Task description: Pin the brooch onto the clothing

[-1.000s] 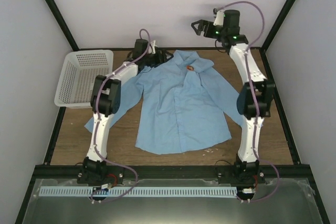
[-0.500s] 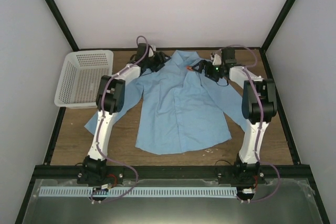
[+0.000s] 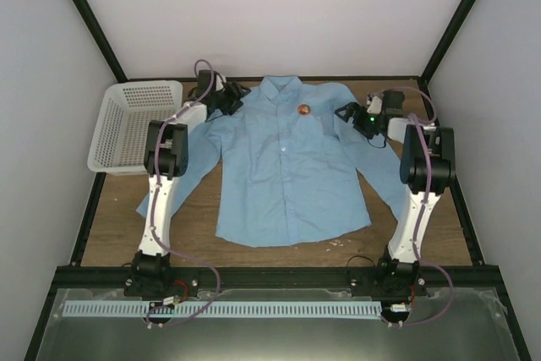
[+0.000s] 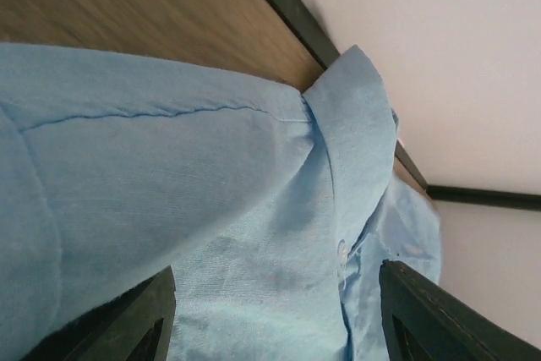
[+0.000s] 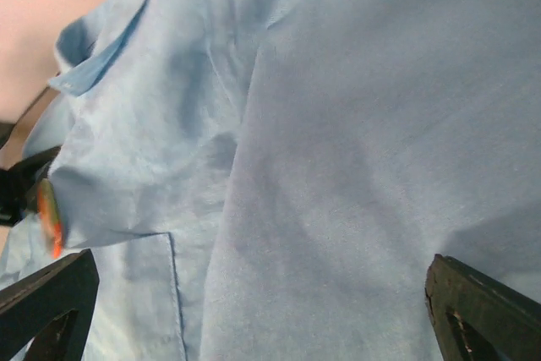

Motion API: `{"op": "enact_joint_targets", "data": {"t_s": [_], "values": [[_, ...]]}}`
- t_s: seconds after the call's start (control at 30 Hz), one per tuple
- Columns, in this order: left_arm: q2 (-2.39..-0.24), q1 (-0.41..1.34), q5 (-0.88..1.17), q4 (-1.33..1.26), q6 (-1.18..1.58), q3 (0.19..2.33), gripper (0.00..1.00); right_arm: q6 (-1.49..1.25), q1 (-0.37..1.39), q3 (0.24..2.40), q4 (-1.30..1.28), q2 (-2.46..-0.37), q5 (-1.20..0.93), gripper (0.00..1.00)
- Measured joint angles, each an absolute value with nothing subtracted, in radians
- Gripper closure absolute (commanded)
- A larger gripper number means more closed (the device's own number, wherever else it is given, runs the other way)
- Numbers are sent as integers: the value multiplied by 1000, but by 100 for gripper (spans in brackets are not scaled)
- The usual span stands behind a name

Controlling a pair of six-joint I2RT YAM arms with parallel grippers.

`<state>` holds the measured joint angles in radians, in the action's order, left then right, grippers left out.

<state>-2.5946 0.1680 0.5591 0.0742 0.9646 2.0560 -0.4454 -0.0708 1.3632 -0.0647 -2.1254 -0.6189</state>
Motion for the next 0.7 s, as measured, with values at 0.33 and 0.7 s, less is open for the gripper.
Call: {"op": "enact_joint_targets", "data": {"t_s": [0.33,0.7], "values": [[-2610,136,600,159,820,2167,18,-356,-96,1541,-237,-2162,-564,0],[-2115,272,589,129,597,1800,15,-301,54,1682,-359,-2114,-580,0]]}}
